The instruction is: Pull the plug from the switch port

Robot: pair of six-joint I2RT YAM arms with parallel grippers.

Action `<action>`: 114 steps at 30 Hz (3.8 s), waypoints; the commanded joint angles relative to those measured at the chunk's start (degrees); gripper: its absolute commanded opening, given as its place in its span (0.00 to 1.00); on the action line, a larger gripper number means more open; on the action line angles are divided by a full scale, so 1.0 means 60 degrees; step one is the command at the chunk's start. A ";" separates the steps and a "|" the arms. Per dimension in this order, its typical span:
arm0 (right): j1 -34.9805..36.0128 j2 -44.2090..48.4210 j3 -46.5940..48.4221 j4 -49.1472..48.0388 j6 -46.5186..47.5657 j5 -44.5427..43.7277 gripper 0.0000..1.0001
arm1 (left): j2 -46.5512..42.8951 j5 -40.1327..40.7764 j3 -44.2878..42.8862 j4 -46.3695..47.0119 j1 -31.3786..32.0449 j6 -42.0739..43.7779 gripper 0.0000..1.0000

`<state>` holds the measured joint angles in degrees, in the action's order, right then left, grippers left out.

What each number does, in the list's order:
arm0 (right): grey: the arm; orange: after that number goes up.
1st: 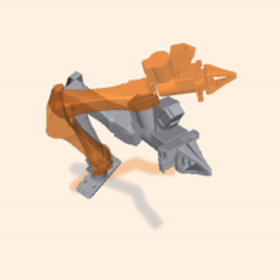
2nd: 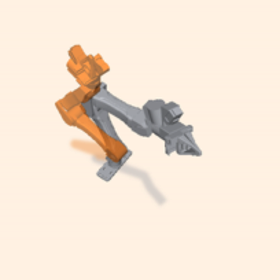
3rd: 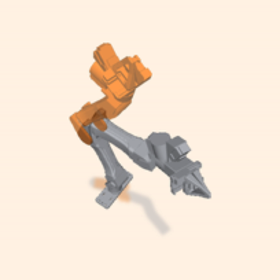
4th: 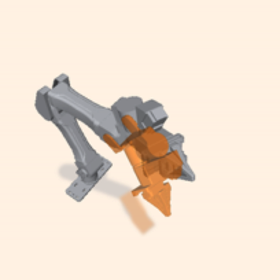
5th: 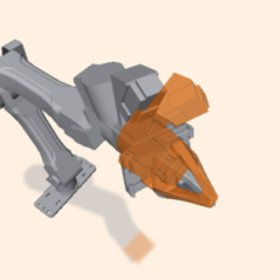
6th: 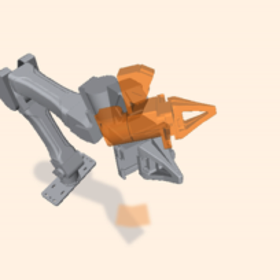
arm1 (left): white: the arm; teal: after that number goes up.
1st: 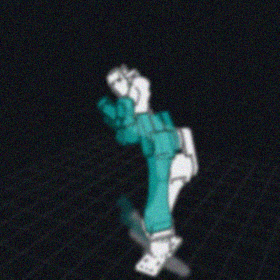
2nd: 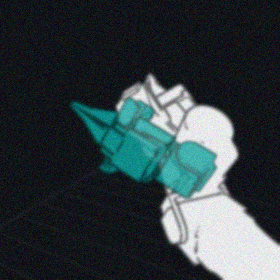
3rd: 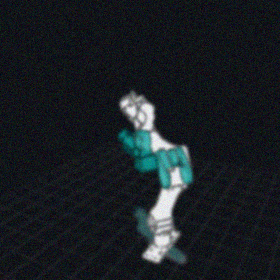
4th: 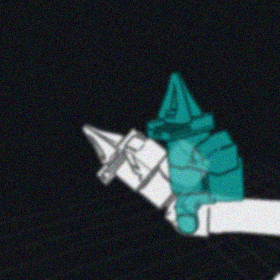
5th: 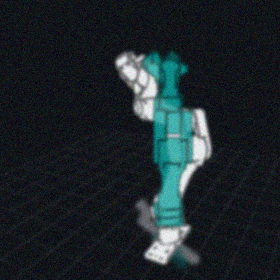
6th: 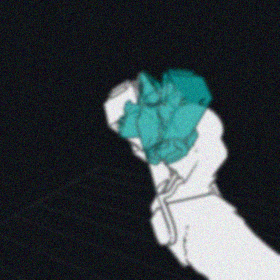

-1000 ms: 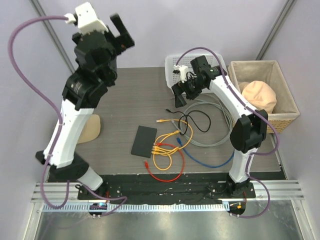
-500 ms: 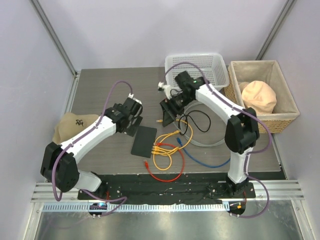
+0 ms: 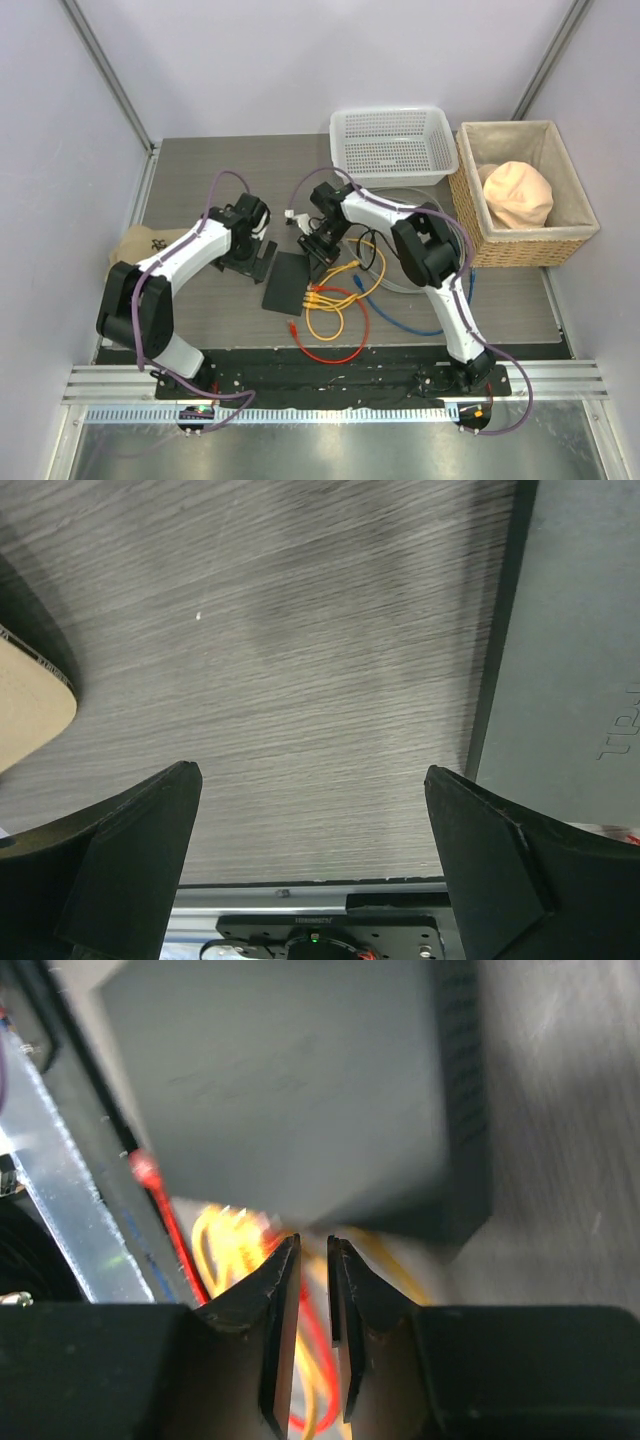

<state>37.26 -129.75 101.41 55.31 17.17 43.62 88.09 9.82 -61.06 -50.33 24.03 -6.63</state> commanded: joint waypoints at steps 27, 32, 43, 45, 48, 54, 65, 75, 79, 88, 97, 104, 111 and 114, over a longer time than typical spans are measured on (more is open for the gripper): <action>-0.0115 0.5879 -0.5341 -0.1175 0.0349 -0.3255 0.59 | -0.0063 -0.1857 -0.1060 0.1209 -0.0724 -0.2469 1.00; -0.0115 0.5018 -0.5505 -0.1703 0.0259 -0.3255 0.61 | -0.0326 -0.1711 -0.0898 0.1297 -0.0739 -0.2337 1.00; -0.0072 0.2700 -0.4098 -0.1879 0.0360 -0.3606 0.60 | -0.0400 -0.1696 -0.0752 0.1430 -0.0871 -0.2190 1.00; -0.0071 0.2598 -0.4098 -0.1792 0.0463 -0.4073 0.54 | -0.0371 -0.1696 -0.0722 0.1473 -0.0914 -0.2205 1.00; -0.0071 0.2583 -0.4316 -0.1630 0.0610 -0.4514 0.43 | -0.0298 -0.1769 -0.0707 0.1517 -0.1002 -0.2263 1.00; -0.0188 0.3825 -0.4363 -0.1120 0.1283 -0.5056 0.17 | -0.0297 -0.1711 -0.0854 0.1371 -0.1090 -0.2249 1.00; -0.1886 0.5747 -0.2547 0.0479 0.2821 -0.5436 0.08 | -0.0298 -0.1915 -0.0722 0.1429 -0.1281 -0.2293 1.00; -0.4085 0.3727 0.0364 0.0627 0.3469 -0.7034 0.48 | -0.0268 -0.2179 -0.0591 0.1459 -0.1281 -0.2381 1.00; -0.3808 0.4045 0.1511 0.0304 0.2209 -0.4439 0.80 | -0.0385 -0.1961 -0.0240 0.1546 -0.1281 -0.2410 1.00; -0.0954 0.2937 0.0867 0.0171 0.0568 -0.0021 0.83 | 0.0390 -0.2002 -0.0326 0.1503 -0.1295 -0.2235 0.87; -0.0277 0.0386 0.1321 0.0479 0.0303 0.1724 0.73 | 0.1006 -0.2692 -0.0181 0.1576 -0.1368 -0.2073 0.59; -0.0145 -0.0449 0.1205 -0.0296 -0.0589 0.2076 0.72 | 0.1298 -0.2795 0.0201 0.1708 -0.1383 -0.2132 0.48; 0.0163 -0.0684 0.1131 -0.0707 -0.0957 0.2062 0.70 | 0.1738 -0.2824 0.0332 0.1810 -0.1383 -0.2000 0.20; 0.0177 -0.0845 0.1146 -0.0707 -0.0943 0.1901 0.70 | 0.1782 -0.2605 0.0551 0.1810 -0.1427 -0.1971 0.17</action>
<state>37.76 -133.82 107.24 52.53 12.67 54.22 95.50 -7.60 -60.62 -41.34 14.92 -19.20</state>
